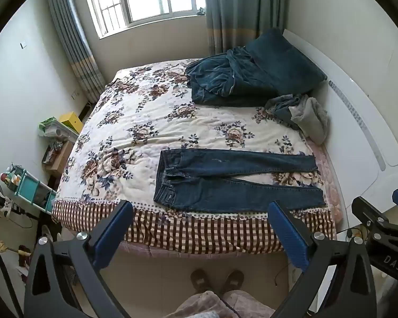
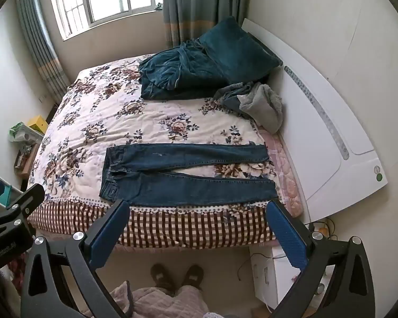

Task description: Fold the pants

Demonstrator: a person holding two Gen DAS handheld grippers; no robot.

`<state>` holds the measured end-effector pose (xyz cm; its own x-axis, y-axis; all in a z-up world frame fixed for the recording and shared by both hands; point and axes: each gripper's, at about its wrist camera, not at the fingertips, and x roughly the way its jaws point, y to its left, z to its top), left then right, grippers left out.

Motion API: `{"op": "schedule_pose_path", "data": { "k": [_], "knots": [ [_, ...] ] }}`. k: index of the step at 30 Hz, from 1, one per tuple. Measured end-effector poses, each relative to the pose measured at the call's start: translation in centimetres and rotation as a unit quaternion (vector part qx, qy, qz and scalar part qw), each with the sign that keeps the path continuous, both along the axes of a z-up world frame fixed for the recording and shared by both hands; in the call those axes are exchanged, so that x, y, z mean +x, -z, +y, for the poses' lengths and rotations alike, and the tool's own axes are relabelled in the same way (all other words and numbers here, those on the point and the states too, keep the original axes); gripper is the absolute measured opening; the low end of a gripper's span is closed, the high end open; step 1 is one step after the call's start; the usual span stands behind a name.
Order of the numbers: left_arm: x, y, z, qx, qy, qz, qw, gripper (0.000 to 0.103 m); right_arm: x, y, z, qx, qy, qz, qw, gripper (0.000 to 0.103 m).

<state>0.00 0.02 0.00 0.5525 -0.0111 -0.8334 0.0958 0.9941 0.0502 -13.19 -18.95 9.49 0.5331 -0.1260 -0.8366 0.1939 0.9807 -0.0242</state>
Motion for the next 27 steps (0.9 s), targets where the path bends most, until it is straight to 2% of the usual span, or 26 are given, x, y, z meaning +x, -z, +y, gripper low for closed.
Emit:
{"op": "schedule_pose_path", "data": {
  "k": [27],
  "knots": [
    [0.6,-0.8,-1.0,0.009,0.005,-0.015,0.9998,0.103,0.0,-0.4,-0.5,0.007,0.002,0.0,1.0,0.103]
  ]
}}
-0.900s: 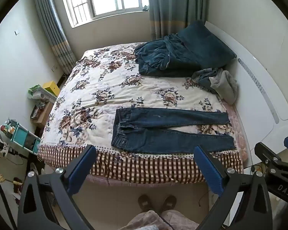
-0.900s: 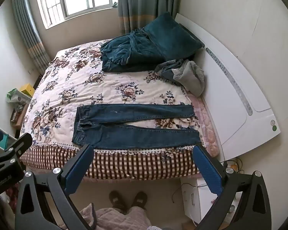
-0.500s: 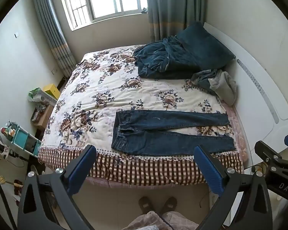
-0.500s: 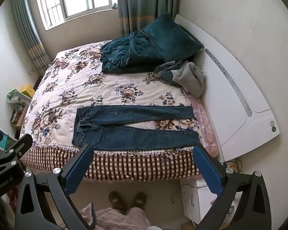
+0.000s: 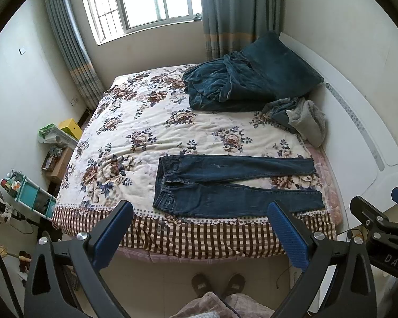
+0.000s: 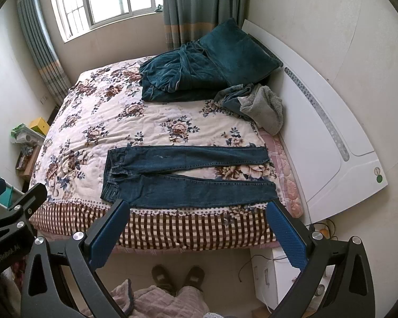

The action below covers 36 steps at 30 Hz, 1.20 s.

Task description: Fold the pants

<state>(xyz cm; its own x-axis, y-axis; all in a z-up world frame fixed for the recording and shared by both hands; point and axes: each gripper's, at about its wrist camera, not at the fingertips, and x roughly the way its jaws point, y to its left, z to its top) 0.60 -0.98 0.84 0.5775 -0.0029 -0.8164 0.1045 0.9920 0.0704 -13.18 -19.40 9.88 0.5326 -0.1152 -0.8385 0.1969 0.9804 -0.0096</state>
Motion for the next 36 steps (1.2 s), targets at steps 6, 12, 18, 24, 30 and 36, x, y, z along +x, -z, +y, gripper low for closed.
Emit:
{"op": "schedule_pose_path", "data": {
  "k": [6,12,18,24,30,36],
  "knots": [
    [0.05,-0.09,0.0,0.0,0.001,0.0,1.0,0.103,0.08,-0.03,-0.09,0.001,0.0,-0.001,1.0,0.103],
    [-0.04,-0.07,0.12,-0.002,0.001,-0.001,1.0,0.103,0.11,-0.01,-0.04,0.0,0.0,-0.002,1.0,0.103],
    [0.0,-0.09,0.09,-0.002,0.001,-0.001,1.0,0.103,0.13,-0.07,-0.03,0.0,0.0,-0.002,1.0,0.103],
    [-0.09,-0.07,0.18,-0.003,0.001,-0.001,1.0,0.103,0.09,-0.06,-0.02,0.0,0.0,-0.002,1.0,0.103],
    [0.04,-0.37,0.03,-0.005,0.001,0.0,1.0,0.103,0.14,-0.13,0.0,-0.002,-0.001,-0.001,1.0,0.103],
    [0.14,-0.45,-0.04,-0.005,0.0,0.0,1.0,0.103,0.17,-0.14,-0.11,0.002,0.0,0.0,1.0,0.103]
  ]
}}
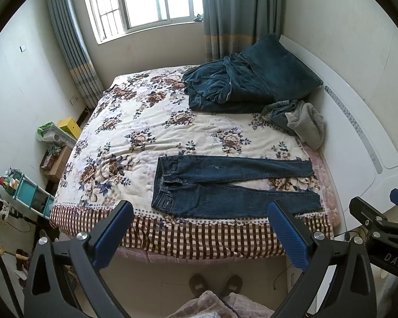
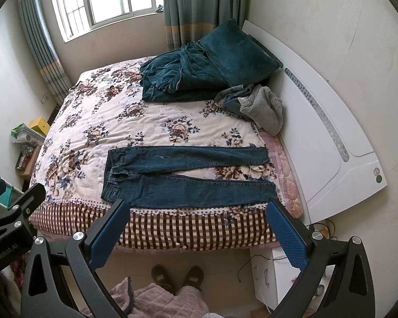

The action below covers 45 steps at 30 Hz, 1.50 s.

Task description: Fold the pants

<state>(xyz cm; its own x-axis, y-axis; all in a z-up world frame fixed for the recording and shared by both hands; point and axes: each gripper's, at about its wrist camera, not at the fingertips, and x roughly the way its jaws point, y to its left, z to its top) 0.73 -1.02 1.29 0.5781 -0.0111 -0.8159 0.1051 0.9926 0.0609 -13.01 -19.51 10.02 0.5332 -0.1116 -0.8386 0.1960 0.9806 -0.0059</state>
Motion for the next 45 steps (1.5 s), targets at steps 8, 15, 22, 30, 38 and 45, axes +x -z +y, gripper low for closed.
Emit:
{"op": "schedule_pose_path", "data": {
  "k": [8,15,22,30,38,45],
  "knots": [
    [0.0,-0.1,-0.1,-0.002,0.0,0.002,1.0,0.103,-0.3,0.3,-0.2,0.0,0.002,0.001,1.0,0.103],
    [-0.1,-0.1,0.0,-0.003,0.0,0.002,1.0,0.103,-0.4,0.3,-0.1,0.0,0.001,0.0,1.0,0.103],
    [-0.1,-0.2,-0.3,-0.005,-0.001,0.002,1.0,0.103,-0.4,0.3,-0.2,0.0,0.002,0.001,1.0,0.103],
    [0.1,0.2,-0.5,-0.012,0.0,0.008,0.9999,0.103,-0.5,0.8,-0.1,0.005,0.01,0.008,1.0,0.103],
    [3.2,3.8,1.4,-0.017,-0.012,0.008,0.9997,0.103,1.4,3.8,-0.6,0.009,0.058,0.012,0.998,0.103],
    [8.4,9.5,1.7,-0.008,-0.014,0.041,0.999,0.103,5.9,10.5,-3.6,0.001,0.113,0.045,0.993,0.103]
  ]
}}
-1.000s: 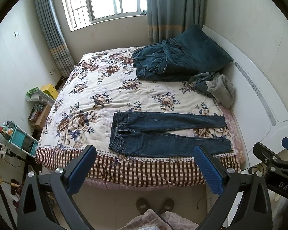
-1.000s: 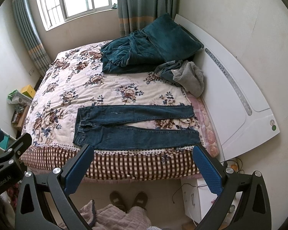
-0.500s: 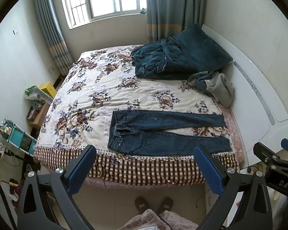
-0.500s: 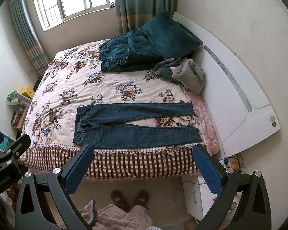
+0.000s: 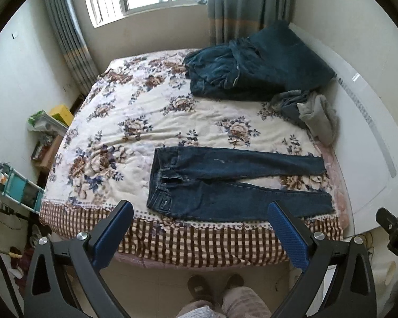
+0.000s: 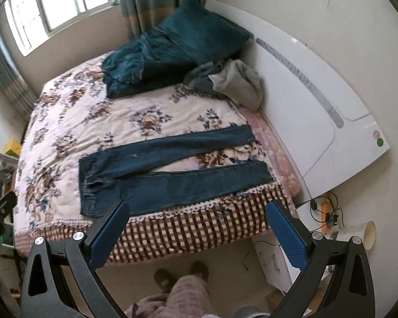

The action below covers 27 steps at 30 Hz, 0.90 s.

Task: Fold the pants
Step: 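Lower both grippers onto the jeans leg hems and grasp them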

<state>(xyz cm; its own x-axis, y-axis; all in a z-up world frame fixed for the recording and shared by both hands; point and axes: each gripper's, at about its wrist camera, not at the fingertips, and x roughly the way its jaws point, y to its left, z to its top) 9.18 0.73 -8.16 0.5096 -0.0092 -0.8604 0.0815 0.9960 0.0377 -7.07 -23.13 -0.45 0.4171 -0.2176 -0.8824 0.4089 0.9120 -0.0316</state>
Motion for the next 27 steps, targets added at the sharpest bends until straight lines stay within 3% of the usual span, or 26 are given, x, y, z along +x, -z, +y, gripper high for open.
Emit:
{"op": "schedule_pose_path", "data": {
  "k": [7,16,21,27],
  "knots": [
    [6.2,7.0,-1.7,0.013,-0.016,0.059,0.998,0.103,8.3,8.7,-4.0,0.013,0.01,0.049,0.999,0.103],
    [15.5,15.0,-5.1,0.025,-0.066,0.119,0.9904,0.103,22.4,19.4,-9.2,0.051,-0.042,0.106,0.992,0.103],
    [20.5,21.0,-6.8,0.022,-0.083,0.154,0.9843,0.103,30.6,27.0,-12.8,0.068,-0.057,0.137,0.987,0.103],
    [26.4,30.1,-9.5,0.049,-0.082,0.193,0.9766,0.103,39.2,36.8,-15.1,0.062,-0.074,0.168,0.981,0.103]
  ]
}}
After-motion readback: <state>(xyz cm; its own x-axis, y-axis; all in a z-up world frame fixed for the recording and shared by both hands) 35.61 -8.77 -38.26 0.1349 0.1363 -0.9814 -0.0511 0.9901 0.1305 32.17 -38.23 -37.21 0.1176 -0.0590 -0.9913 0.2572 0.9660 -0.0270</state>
